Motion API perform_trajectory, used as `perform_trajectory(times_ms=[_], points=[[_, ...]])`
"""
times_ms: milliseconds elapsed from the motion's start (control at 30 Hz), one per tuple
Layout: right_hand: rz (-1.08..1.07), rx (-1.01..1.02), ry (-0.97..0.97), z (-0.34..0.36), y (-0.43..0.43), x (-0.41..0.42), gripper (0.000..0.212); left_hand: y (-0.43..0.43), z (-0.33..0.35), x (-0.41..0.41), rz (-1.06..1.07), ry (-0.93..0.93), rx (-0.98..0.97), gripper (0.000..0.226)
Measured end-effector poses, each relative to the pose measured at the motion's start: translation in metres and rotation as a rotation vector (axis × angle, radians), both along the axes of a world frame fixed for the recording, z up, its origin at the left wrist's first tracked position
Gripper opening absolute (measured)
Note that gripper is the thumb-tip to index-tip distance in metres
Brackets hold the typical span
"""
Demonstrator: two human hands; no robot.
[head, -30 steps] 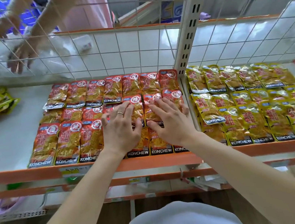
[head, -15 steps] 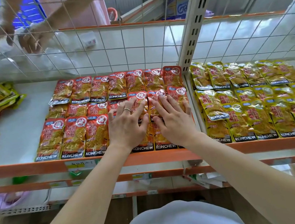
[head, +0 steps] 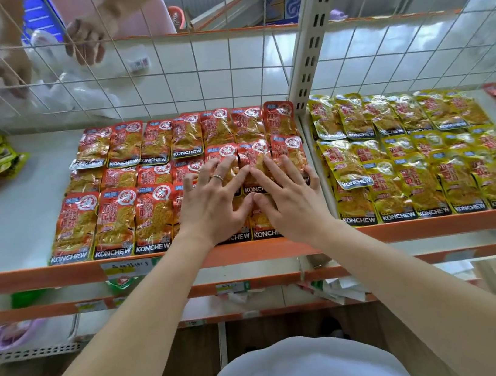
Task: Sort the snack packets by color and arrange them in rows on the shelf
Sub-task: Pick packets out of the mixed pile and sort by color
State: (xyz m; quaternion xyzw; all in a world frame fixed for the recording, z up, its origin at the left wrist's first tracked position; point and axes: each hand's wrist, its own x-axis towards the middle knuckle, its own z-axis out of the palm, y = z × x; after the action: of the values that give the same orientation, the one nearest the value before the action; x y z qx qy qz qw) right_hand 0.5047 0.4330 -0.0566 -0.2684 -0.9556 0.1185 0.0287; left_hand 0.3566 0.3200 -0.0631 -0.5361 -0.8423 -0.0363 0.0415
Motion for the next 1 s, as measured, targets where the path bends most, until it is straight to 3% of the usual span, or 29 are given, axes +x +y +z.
perform_trajectory(times_ms=[300, 767, 900, 1000], points=[[-0.009, 0.022, -0.001, -0.008, 0.002, -0.002, 0.053, 0.001, -0.002, -0.001, 0.012, -0.021, -0.016, 0.068], [-0.036, -0.085, 0.188, -0.007, 0.000, 0.005, 0.053, -0.002, 0.003, 0.005, 0.018, -0.036, -0.094, 0.080], [-0.024, -0.141, 0.220, 0.006, -0.003, 0.012, 0.053, -0.007, 0.020, 0.013, 0.053, -0.158, 0.012, 0.073], [0.005, -0.173, 0.340, 0.036, 0.003, 0.015, 0.053, -0.018, 0.037, 0.026, 0.041, -0.114, 0.121, 0.064]])
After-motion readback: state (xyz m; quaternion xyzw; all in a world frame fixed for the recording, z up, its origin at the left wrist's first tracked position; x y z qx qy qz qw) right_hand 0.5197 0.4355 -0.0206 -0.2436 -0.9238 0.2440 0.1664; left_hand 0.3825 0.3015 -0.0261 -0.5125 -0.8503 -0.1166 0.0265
